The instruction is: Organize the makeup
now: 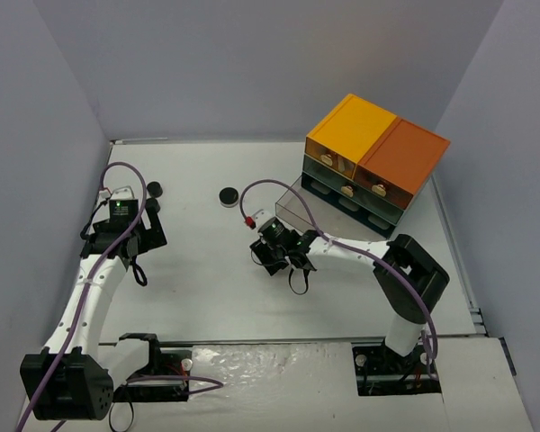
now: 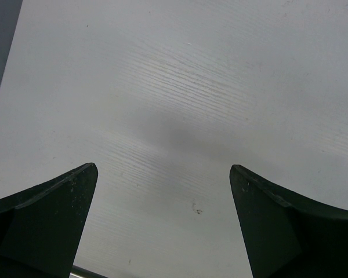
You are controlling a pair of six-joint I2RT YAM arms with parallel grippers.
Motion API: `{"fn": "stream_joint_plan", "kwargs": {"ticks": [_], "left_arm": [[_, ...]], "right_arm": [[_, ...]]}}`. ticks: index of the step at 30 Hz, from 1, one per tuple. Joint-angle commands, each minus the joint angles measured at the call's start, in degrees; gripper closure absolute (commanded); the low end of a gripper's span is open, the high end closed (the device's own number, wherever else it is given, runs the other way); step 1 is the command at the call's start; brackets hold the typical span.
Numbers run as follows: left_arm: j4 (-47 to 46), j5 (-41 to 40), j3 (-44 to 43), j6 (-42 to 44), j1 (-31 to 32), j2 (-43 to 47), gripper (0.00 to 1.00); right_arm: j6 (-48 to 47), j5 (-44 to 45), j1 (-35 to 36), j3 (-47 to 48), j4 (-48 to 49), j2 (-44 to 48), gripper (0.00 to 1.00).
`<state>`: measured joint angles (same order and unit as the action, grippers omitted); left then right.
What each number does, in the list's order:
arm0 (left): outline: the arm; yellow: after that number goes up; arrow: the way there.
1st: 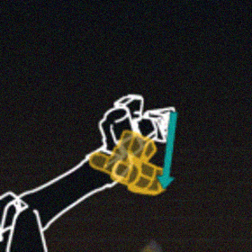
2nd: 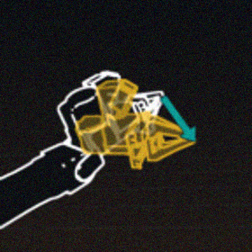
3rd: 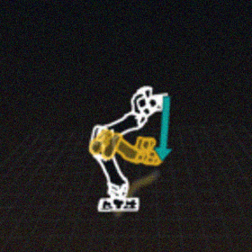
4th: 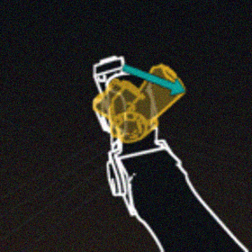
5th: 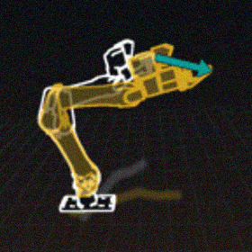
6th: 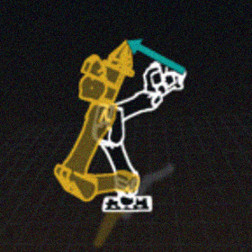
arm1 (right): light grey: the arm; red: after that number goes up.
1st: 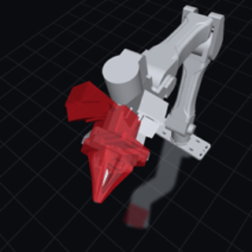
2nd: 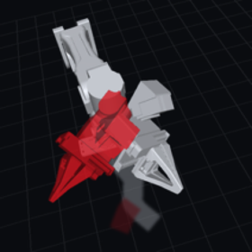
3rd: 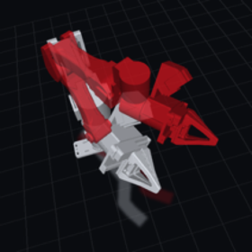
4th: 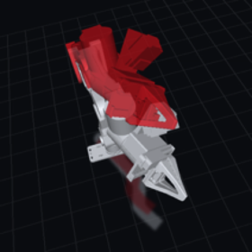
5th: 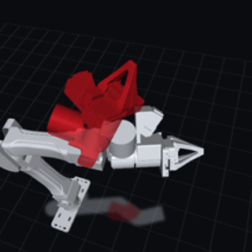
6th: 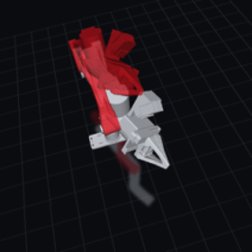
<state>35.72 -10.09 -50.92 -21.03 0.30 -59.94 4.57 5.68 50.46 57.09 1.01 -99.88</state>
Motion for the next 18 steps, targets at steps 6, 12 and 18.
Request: {"fn": "stream_joint_plan", "kwargs": {"ticks": [6,12,18], "left_arm": [[-2.4,0.0,-1.6,1.1,0.0,-0.1,0.03],[-2.5,-0.2,-1.6,1.1,0.0,0.3,0.03],[-2.5,-0.1,-1.5,1.1,0.0,0.8,0.03]], "right_arm": [[4.0,10.8,-5.5,17.4,-5.7,7.0,1.00],[10.4,12.8,-12.8,22.9,-5.9,1.2,1.00],[14.7,12.8,-16.7,25.1,-4.1,-5.1,1.00]]}}
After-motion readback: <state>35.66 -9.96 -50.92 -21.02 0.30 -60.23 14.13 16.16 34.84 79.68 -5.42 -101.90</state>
